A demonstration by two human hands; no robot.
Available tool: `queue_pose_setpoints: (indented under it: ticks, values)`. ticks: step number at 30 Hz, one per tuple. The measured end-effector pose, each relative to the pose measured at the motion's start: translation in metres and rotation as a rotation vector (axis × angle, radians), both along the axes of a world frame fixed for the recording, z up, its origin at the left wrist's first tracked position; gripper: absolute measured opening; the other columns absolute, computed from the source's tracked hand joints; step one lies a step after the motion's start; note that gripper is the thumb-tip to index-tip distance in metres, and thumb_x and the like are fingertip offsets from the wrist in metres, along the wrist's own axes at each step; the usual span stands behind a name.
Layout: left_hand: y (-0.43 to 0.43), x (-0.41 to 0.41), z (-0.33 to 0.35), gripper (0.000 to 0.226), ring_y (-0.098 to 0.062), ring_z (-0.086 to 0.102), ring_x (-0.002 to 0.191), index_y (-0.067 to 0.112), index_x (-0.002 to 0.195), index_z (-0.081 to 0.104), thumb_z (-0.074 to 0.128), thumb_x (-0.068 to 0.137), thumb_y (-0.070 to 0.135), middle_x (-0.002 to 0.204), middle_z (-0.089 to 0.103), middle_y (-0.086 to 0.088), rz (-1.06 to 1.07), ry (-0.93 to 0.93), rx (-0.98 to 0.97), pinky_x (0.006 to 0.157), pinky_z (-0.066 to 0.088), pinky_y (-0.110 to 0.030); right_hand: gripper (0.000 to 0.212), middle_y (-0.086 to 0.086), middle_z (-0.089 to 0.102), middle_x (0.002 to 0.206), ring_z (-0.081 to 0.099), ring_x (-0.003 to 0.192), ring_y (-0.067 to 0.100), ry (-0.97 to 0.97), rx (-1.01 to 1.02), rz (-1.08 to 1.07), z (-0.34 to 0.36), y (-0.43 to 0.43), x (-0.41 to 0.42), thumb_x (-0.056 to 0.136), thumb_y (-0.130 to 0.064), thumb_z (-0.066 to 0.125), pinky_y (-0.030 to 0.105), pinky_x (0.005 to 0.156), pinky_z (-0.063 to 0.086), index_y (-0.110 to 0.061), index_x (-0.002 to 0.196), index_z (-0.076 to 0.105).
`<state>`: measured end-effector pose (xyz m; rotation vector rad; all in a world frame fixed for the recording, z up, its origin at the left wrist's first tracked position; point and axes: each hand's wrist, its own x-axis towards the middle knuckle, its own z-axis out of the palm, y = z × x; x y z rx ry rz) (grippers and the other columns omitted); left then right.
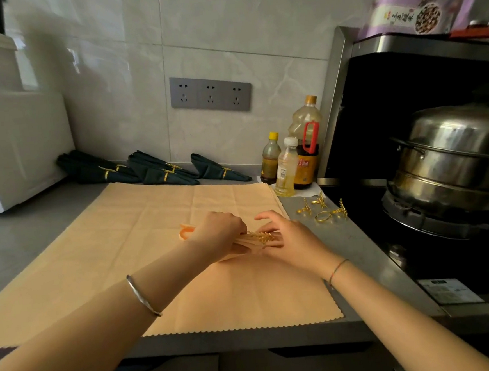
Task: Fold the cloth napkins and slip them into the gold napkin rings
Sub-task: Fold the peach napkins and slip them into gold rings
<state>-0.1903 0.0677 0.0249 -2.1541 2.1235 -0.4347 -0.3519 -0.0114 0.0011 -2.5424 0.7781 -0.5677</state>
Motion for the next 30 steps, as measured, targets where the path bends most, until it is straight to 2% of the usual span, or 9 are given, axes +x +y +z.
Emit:
queue_pose_setpoints:
  ticks: [4,6,10,14,17,21,26,28,30]
  values:
    - [0.008,0.010,0.001,0.039,-0.022,0.059,0.103,0.024,0.117,0.061,0.052,0.091,0.052,0.112,0.064,0.000,0.048,0.046,-0.016,0.072,0.036,-0.028,0.067,-0.012,0.058,0.124,0.056,0.113,0.004,0.035,-0.006,-0.016,0.001,0.000,0.003,0.073,-0.036,0.079,0.009,0.086,0.041,-0.030,0.130,0.045]
    - [0.012,0.014,0.000,0.041,-0.021,0.058,0.106,0.026,0.123,0.057,0.055,0.090,0.051,0.116,0.063,0.001,0.052,0.053,-0.013,0.077,0.039,-0.029,0.063,-0.014,0.059,0.123,0.053,0.112,0.002,0.085,-0.073,-0.076,-0.002,-0.003,-0.003,0.071,-0.043,0.078,0.014,0.089,0.041,-0.029,0.127,0.050]
    - [0.013,0.013,-0.002,0.052,-0.019,0.058,0.110,0.030,0.133,0.046,0.061,0.087,0.049,0.123,0.061,0.004,0.021,0.122,-0.020,0.083,0.042,-0.030,0.034,-0.014,0.066,0.106,0.059,0.099,0.006,0.080,-0.143,-0.121,-0.004,0.002,-0.003,0.077,-0.039,0.074,0.028,0.089,0.048,-0.029,0.107,0.064]
    - [0.009,-0.001,-0.005,0.052,-0.020,0.058,0.108,0.030,0.132,0.047,0.061,0.086,0.049,0.119,0.063,0.004,-0.003,0.232,-0.018,0.084,0.041,-0.028,0.021,-0.016,0.067,0.092,0.060,0.087,0.005,-0.004,-0.145,-0.124,-0.003,0.008,0.003,0.077,-0.033,0.074,0.026,0.077,0.050,-0.031,0.095,0.065]
    - [0.008,-0.004,-0.006,0.043,-0.021,0.058,0.104,0.027,0.125,0.054,0.060,0.087,0.047,0.114,0.064,0.001,-0.014,0.215,-0.032,0.084,0.041,-0.030,0.018,-0.016,0.067,0.085,0.060,0.083,0.005,-0.033,-0.149,-0.124,-0.005,0.008,0.004,0.075,-0.035,0.075,0.027,0.073,0.051,-0.032,0.090,0.066]
    - [0.008,0.001,-0.003,0.044,-0.021,0.056,0.107,0.025,0.126,0.053,0.058,0.088,0.047,0.115,0.063,-0.001,-0.012,0.139,-0.052,0.090,0.039,-0.030,0.014,-0.018,0.063,0.079,0.058,0.078,0.003,-0.044,-0.179,-0.137,-0.003,0.007,0.003,0.076,-0.034,0.075,0.022,0.068,0.048,-0.029,0.087,0.069]
    - [0.010,0.013,0.003,0.049,-0.021,0.055,0.109,0.025,0.130,0.052,0.057,0.088,0.050,0.116,0.062,-0.001,-0.006,0.087,-0.051,0.092,0.036,-0.033,0.015,-0.017,0.064,0.079,0.055,0.071,-0.004,-0.052,-0.152,-0.142,-0.001,0.004,0.004,0.077,-0.030,0.076,0.003,0.059,0.036,-0.025,0.090,0.071]
    - [0.009,0.016,0.005,0.052,-0.020,0.055,0.109,0.025,0.130,0.051,0.057,0.087,0.052,0.117,0.062,0.000,-0.010,0.052,-0.047,0.092,0.036,-0.033,0.014,-0.018,0.063,0.077,0.058,0.074,-0.001,-0.054,-0.138,-0.144,-0.002,0.002,0.007,0.077,-0.029,0.076,0.006,0.062,0.040,-0.025,0.089,0.071]
    - [0.007,0.018,0.004,0.054,-0.021,0.055,0.110,0.025,0.131,0.050,0.059,0.086,0.052,0.118,0.062,-0.001,-0.010,0.041,-0.002,0.093,0.036,-0.033,0.012,-0.017,0.063,0.077,0.060,0.077,0.002,-0.041,-0.119,-0.151,-0.005,0.001,0.009,0.077,-0.028,0.075,0.016,0.067,0.047,-0.026,0.088,0.070]
